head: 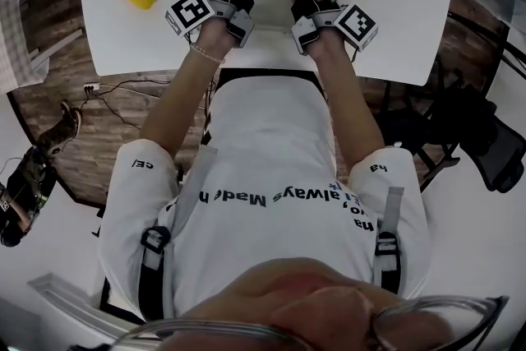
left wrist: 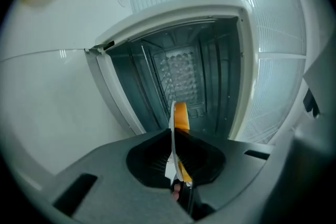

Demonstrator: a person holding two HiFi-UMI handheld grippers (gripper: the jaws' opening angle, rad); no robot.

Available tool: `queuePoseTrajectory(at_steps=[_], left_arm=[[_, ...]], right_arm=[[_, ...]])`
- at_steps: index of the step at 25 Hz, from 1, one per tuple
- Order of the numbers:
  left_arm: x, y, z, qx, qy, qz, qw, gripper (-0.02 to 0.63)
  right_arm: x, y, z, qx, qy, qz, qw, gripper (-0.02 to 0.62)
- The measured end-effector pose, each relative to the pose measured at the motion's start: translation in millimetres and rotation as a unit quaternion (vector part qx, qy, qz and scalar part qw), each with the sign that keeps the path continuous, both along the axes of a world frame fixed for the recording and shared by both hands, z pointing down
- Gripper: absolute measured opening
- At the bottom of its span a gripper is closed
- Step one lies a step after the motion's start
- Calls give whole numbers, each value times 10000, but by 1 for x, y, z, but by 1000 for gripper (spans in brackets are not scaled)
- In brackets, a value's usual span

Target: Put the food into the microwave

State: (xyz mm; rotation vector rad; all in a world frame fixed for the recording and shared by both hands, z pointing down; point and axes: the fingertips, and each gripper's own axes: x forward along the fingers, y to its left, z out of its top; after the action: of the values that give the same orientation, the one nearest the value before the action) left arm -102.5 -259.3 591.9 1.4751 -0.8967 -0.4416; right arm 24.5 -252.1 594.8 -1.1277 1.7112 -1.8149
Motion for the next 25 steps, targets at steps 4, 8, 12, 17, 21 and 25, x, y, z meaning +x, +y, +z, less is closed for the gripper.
queuePoseTrajectory(at_steps=[4, 8, 12, 17, 21, 25], left_arm=[[2, -3, 9, -26, -20, -15, 10000, 18], [1, -5, 12, 23, -102, -20, 9999, 18], [2, -5, 2, 259, -212, 25, 9994, 19], [5, -10, 1, 268, -137, 41, 9995, 34], [10, -10, 9, 123, -75, 35, 9999, 32], [12, -11, 9, -1, 41, -104, 9999, 26]], right_arm=[[2, -4, 10, 11, -8, 65, 10000, 20], [1, -3, 12, 14, -44, 135, 9999, 20], [2, -3, 4, 64, -55, 295, 9995, 18], [3, -20, 10, -1, -15, 529, 9986, 18], [2, -31, 13, -37, -65, 593, 9982, 20], [2, -34, 13, -22, -152, 634, 9979, 20]])
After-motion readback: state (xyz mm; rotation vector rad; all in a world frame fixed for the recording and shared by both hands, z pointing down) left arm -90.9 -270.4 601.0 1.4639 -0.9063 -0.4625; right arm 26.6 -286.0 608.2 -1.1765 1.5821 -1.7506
